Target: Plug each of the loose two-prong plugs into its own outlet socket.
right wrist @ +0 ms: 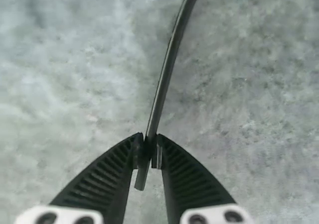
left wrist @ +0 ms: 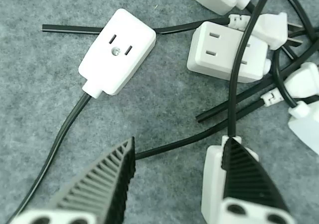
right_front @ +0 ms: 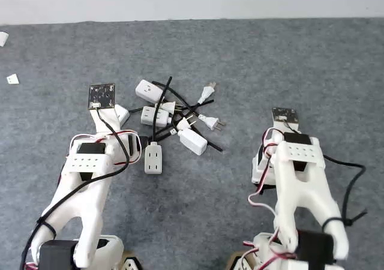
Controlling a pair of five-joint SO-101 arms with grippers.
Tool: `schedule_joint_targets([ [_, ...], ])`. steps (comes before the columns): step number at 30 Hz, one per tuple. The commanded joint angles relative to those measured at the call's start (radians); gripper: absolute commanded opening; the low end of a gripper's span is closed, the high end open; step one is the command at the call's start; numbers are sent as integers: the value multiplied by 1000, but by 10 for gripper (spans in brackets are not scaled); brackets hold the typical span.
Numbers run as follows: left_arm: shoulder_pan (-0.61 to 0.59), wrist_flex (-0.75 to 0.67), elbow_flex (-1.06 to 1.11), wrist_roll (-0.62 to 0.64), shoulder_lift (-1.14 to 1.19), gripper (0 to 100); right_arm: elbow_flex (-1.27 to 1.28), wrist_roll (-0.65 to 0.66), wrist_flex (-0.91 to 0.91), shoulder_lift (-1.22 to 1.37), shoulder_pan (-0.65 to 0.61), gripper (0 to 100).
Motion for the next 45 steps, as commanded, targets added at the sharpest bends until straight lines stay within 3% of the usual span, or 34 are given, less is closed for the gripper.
schedule_joint_targets([
  [1,-2,-28,-2,-11,-21,261,-98,28,97,-136,-53,9],
  [9,-6,-28,-2,-11,-21,261,-387,51,392,-441,-79,9],
  [15,-6,-26,-2,-11,-21,261,-615,103,591,-420,-58,9],
  [27,-5,-26,-2,-11,-21,261,-994,41,585,-163,134,9],
  [38,-2,-26,-2,-26,-21,261,-1011,55,538,-62,329,9],
  [45,-2,-26,-2,-41,-21,261,-962,66,441,5,254,9],
])
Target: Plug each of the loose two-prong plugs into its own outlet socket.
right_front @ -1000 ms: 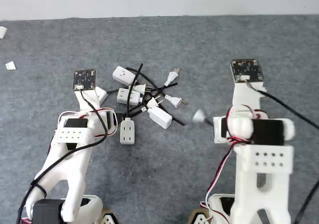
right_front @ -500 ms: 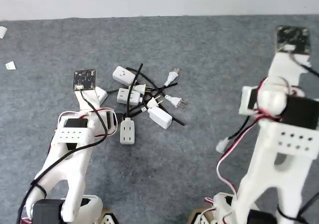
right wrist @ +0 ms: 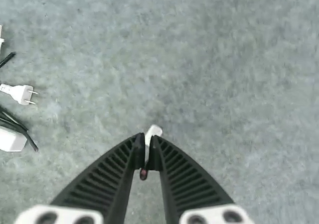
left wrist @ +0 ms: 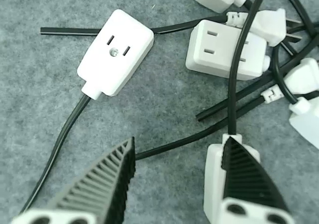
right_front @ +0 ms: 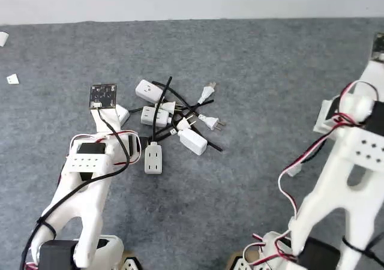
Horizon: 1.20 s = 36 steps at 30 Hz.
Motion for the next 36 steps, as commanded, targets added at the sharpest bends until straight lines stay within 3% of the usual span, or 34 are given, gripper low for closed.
schedule_joint_targets([
  [1,-2,-26,-2,-11,-21,261,6,8,-90,45,-54,9],
  [17,-2,-26,-2,-12,-21,261,12,-135,-515,461,-266,9],
  [23,-2,-26,-2,-12,-21,261,12,-175,-526,513,-314,9],
  [36,-2,-26,-2,-12,-21,261,12,-170,-507,492,-239,14],
])
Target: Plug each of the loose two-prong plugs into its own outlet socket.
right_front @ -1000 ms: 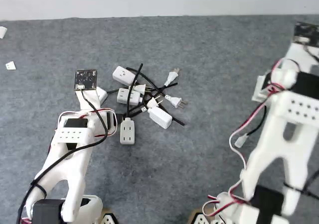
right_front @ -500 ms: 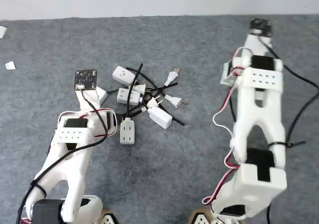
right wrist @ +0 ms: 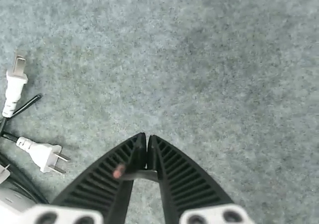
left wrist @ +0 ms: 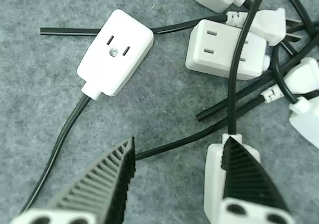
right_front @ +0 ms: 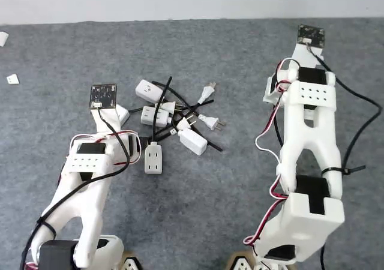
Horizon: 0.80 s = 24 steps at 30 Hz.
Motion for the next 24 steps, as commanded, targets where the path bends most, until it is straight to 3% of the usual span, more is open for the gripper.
schedule_joint_targets([
  [1,-2,-26,-2,-12,-21,261,-15,-2,1,-22,30,31],
  [6,-3,-26,-2,-12,-21,261,-72,0,13,45,35,158],
  [15,-3,-26,-2,-12,-21,261,-161,26,213,50,21,99],
  [24,-5,-26,-2,-12,-21,261,-250,149,223,62,-35,221],
])
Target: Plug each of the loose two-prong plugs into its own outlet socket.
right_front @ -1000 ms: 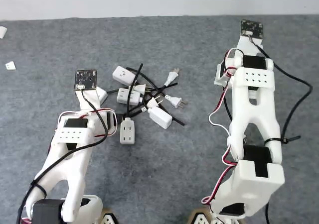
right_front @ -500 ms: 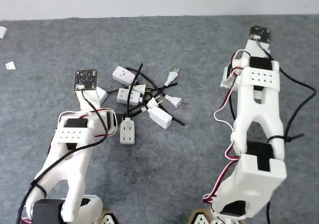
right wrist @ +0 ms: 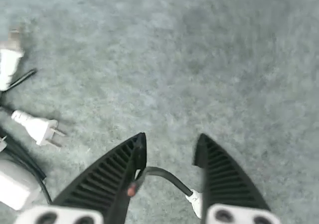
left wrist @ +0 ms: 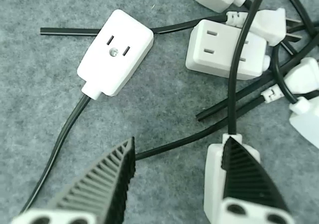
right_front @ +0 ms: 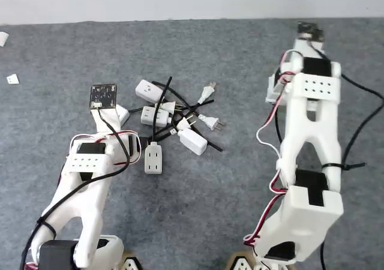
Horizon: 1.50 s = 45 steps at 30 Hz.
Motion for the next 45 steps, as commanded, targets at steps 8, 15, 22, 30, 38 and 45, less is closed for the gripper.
schedule_joint_targets([
  [8,-5,-26,-2,-12,-21,261,-43,163,25,36,-97,198],
  [15,-6,-26,-2,-12,-21,261,-48,298,68,119,-145,198],
  [22,-6,-26,-2,-12,-21,261,-140,173,2,130,4,198],
  [30,-6,-25,-2,-12,-21,261,-137,63,-10,143,114,198],
  [38,-8,-25,-1,-12,-21,261,-135,32,12,200,58,201],
  [45,-8,-9,-2,-14,-21,261,-137,322,-21,252,-41,201],
])
